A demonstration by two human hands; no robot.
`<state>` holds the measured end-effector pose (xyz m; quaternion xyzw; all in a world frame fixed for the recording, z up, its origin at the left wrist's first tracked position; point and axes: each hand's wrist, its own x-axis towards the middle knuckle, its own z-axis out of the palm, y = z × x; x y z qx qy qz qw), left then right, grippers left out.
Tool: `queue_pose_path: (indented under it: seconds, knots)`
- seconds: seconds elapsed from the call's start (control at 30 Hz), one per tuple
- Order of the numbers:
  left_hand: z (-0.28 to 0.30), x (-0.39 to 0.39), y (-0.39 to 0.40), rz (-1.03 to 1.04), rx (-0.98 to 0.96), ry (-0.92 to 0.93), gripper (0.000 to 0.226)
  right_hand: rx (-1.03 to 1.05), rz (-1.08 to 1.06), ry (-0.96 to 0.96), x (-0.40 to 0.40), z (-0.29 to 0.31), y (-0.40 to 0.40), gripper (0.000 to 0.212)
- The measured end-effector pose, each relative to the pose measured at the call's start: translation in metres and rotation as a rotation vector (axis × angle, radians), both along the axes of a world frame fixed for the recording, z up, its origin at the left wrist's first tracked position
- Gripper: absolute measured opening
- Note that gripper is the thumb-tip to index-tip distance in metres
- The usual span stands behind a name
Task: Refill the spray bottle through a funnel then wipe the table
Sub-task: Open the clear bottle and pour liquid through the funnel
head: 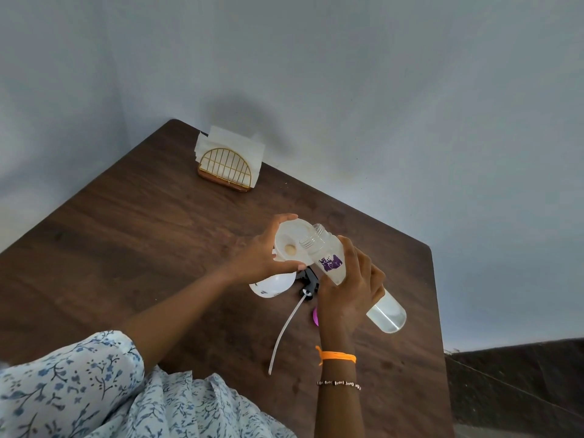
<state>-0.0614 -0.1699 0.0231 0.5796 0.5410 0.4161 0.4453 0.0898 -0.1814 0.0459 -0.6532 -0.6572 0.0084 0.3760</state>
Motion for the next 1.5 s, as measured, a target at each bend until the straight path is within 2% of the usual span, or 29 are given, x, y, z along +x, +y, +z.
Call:
queue_pose_path:
  seconds: [0.53,1.5]
  knots:
    - [-0.0009,-0.0002,0.0007,-0.001,0.0,0.052,0.086,0.005,-0.03,-0.049,-0.0032,0.0015,0.0023,0.064]
    - [-0.0021,-0.0014,0.0017,-0.008,0.002,0.039,0.086,0.016,-0.048,-0.088,-0.0072,0.0014,0.0023,0.068]
